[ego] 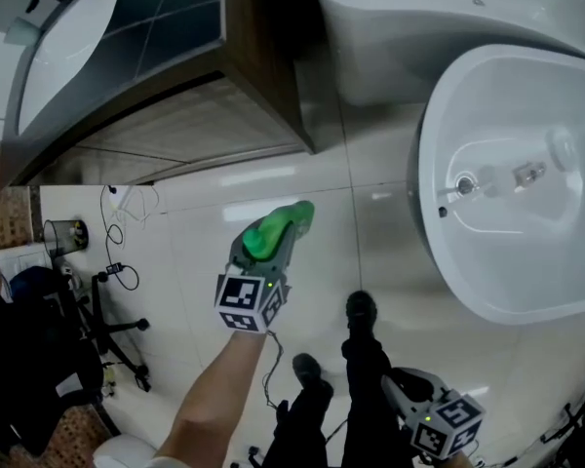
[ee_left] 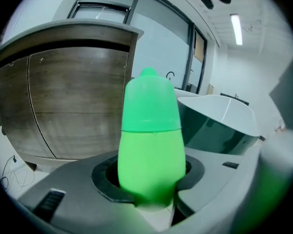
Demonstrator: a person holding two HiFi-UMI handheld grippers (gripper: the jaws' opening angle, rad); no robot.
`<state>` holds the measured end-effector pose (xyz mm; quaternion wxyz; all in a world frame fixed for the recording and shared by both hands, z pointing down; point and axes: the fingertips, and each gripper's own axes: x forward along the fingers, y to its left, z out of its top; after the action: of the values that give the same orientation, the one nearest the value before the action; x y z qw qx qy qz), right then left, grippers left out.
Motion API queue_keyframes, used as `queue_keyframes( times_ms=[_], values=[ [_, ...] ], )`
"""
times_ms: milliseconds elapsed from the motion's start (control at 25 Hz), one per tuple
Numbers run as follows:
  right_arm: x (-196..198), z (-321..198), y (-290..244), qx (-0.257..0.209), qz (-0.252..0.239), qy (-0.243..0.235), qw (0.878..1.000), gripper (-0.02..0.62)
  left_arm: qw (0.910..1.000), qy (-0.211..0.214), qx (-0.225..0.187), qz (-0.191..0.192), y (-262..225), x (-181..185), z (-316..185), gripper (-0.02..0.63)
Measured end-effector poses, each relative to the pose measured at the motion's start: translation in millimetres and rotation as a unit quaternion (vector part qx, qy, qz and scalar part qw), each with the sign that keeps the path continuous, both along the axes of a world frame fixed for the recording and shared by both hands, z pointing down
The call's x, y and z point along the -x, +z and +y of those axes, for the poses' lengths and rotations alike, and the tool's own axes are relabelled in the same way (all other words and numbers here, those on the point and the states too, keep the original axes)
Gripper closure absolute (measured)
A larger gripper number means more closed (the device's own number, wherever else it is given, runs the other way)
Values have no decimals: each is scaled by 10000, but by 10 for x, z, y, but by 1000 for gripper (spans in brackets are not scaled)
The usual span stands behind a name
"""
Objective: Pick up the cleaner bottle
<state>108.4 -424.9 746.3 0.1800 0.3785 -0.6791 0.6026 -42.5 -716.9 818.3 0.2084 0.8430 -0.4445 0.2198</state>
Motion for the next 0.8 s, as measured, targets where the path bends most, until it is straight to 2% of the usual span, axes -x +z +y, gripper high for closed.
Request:
queue_keyframes(
  times_ms=[280, 520, 800],
  values=[
    [45, -104, -262, -435, 65, -93, 9990, 520, 9988, 143, -428, 201, -707, 28, 36, 442],
    [130, 133, -441, -586, 225, -172, 9979, 520, 9965, 272, -725, 315, -1277, 147, 197, 442],
    [217, 273, -926, -1121, 463, -259, 9923, 528, 9937, 426, -988, 322, -2150, 307, 510, 442]
  ],
)
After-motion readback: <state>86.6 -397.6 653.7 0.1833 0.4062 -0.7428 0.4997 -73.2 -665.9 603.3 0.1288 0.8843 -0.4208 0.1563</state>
